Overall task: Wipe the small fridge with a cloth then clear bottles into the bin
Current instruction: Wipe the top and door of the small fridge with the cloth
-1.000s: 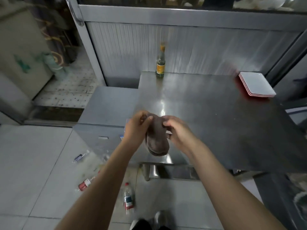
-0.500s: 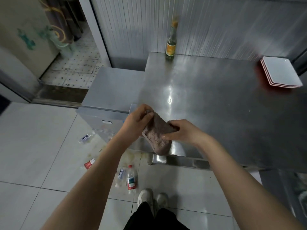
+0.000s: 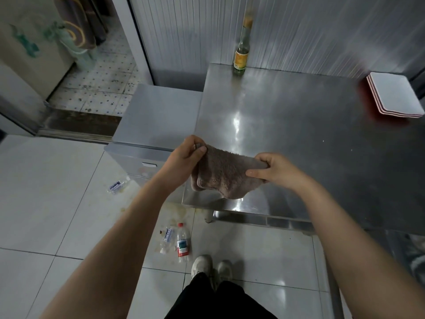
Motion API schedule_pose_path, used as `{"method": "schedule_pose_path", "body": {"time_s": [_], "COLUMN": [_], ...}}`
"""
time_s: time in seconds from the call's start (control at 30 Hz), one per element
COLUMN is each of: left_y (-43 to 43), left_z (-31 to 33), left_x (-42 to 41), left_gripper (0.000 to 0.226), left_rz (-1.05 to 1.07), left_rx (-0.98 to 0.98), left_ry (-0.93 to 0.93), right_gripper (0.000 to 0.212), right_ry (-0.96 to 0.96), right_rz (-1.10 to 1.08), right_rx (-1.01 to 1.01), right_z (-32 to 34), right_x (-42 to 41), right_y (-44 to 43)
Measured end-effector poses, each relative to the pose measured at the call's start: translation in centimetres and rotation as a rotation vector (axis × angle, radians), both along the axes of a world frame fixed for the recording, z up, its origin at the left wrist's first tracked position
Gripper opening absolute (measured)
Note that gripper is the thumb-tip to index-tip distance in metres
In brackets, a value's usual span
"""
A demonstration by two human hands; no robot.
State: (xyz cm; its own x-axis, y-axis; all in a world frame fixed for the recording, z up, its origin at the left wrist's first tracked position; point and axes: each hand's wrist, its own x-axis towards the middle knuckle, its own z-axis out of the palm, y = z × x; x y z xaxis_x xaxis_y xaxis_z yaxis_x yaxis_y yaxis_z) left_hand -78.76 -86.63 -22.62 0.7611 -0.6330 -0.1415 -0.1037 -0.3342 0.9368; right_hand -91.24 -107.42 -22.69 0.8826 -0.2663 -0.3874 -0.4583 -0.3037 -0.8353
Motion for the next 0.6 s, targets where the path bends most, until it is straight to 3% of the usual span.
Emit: {"method": "schedule_pose_path", "body": {"time_s": [0.1,0.23,0.3,0.43,0.5,0.6], "left_y": [0.3,1.3,1.5,0.2,-0.8,-1.9], "left_z": [0.6,1.1,0.5,-3.3,-5.9,-7.8], "left_x": [0.4,1.5,2.4,4.2,5.0,5.7], "left_gripper": [0.017,0.01,0.009,0.009,0.002,0.015], "left_rz": [-0.022,-0.17,-0.231,-0.194,-0.166,-0.112], "left_rx": [0.013,0.015,0.086,0.352,0.506,0.649], "left_ry": [0.085,0.351,0.43,0.359,0.171,-0.157], "right_gripper": [0.015,0.01,0.009,0.015,0.024,0.021], "right_ry": [0.021,0.1,0.151,0.273,0.275,0.198], "right_rz": [-0.086,-0.042,-0.021,-0.003,-0.026,-0.096], "right_rx": [0.13,0.411,0.424,0.136,-0.054,-0.308], "right_z": [-0.2,0.2,-0.4,-3.9,-6.2,-8.2], "right_x": [-0.1,-0.4,0.1,2.5,3.6,5.0], "right_y": [0.1,-0.1,-0.2,0.0,0.3,0.5]}}
